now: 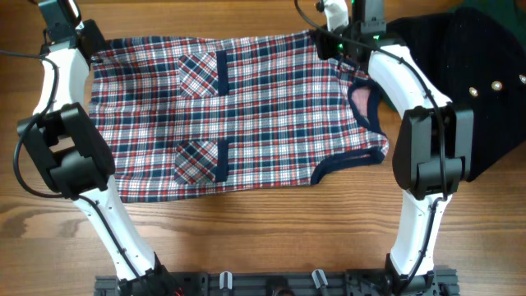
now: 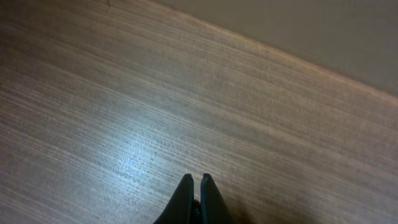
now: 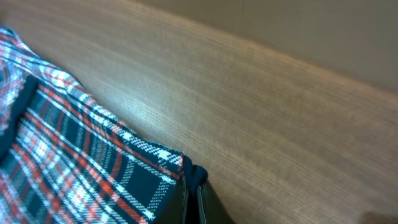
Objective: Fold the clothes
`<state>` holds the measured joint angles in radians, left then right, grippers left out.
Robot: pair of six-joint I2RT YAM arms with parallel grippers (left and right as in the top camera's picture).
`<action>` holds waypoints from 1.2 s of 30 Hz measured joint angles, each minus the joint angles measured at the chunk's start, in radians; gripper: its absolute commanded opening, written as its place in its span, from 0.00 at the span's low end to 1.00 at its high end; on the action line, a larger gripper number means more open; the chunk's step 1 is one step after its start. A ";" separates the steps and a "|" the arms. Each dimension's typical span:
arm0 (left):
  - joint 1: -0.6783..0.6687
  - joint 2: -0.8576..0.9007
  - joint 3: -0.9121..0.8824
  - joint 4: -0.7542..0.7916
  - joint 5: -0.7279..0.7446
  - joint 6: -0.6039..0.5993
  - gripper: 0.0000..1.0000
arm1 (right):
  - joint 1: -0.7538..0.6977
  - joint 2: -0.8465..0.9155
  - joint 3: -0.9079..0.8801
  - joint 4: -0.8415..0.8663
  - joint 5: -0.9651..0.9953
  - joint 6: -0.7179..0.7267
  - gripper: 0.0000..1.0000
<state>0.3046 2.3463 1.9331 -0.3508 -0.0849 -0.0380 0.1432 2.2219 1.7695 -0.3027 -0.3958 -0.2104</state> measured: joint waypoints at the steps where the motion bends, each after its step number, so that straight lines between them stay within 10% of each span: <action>1: -0.002 0.000 0.007 -0.015 0.000 0.006 0.04 | 0.000 0.000 0.020 -0.015 0.000 0.000 0.04; 18: -0.004 -0.231 0.042 -0.623 0.008 -0.022 0.04 | -0.055 -0.079 0.058 -0.515 -0.079 -0.057 0.04; 36: 0.063 -0.231 0.040 -0.819 0.007 -0.163 0.04 | -0.156 -0.087 0.061 -0.840 -0.068 0.041 0.04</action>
<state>0.3679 2.1151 1.9728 -1.1702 -0.0780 -0.2008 -0.0132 2.1353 1.8305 -1.1431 -0.4641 -0.1692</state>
